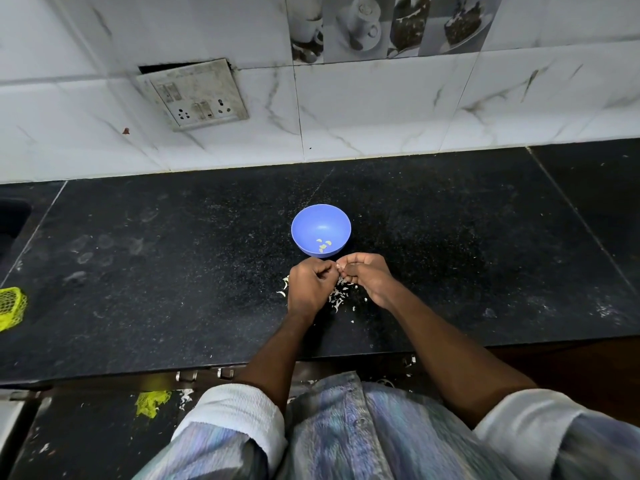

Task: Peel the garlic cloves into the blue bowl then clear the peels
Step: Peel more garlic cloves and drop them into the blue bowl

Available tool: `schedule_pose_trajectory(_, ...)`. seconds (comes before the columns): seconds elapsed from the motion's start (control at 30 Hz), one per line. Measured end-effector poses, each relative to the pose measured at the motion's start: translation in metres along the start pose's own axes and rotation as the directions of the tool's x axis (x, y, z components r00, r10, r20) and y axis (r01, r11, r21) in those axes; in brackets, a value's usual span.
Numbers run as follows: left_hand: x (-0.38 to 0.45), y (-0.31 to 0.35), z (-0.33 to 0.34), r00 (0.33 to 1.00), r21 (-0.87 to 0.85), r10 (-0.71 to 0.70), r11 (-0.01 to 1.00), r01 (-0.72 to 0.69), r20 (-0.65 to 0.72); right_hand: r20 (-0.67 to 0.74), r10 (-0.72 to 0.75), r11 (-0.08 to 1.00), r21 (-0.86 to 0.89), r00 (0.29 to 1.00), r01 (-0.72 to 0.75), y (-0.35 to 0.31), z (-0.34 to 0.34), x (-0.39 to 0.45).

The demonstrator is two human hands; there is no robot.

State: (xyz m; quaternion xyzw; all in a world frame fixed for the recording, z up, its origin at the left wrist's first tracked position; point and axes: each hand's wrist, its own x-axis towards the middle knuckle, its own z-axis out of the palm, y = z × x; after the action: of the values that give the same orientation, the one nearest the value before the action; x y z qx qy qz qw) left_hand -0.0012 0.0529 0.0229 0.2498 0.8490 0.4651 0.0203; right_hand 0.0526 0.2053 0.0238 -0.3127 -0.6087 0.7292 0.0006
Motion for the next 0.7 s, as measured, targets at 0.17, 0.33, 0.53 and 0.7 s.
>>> schedule_pose_trajectory(0.17, 0.002, -0.004, 0.001, 0.999, 0.041, 0.046, 0.998, -0.047, 0.005, 0.002, 0.002, 1.000, 0.009, 1.000, -0.002, -0.001, -0.002, 0.000)
schedule_pose_trajectory(0.33, 0.002, -0.005, 0.003, 1.000, 0.003, -0.021, 1.000, 0.021, -0.015, 0.008, 0.008, 0.999, 0.046, 1.000, -0.009, -0.002, -0.001, -0.001)
schedule_pose_trajectory(0.53, 0.003, -0.007, 0.009, 0.953, -0.302, -0.293, 0.904, 0.301, 0.074, 0.007, -0.012, 0.998, 0.069, 1.000, 0.011, -0.003, -0.002, 0.000)
schedule_pose_trajectory(0.7, 0.004, -0.006, 0.012, 0.904, -0.460, -0.405, 0.783, 0.420, 0.136, -0.035, -0.026, 0.998, 0.051, 0.999, 0.028, -0.002, 0.000, 0.000)
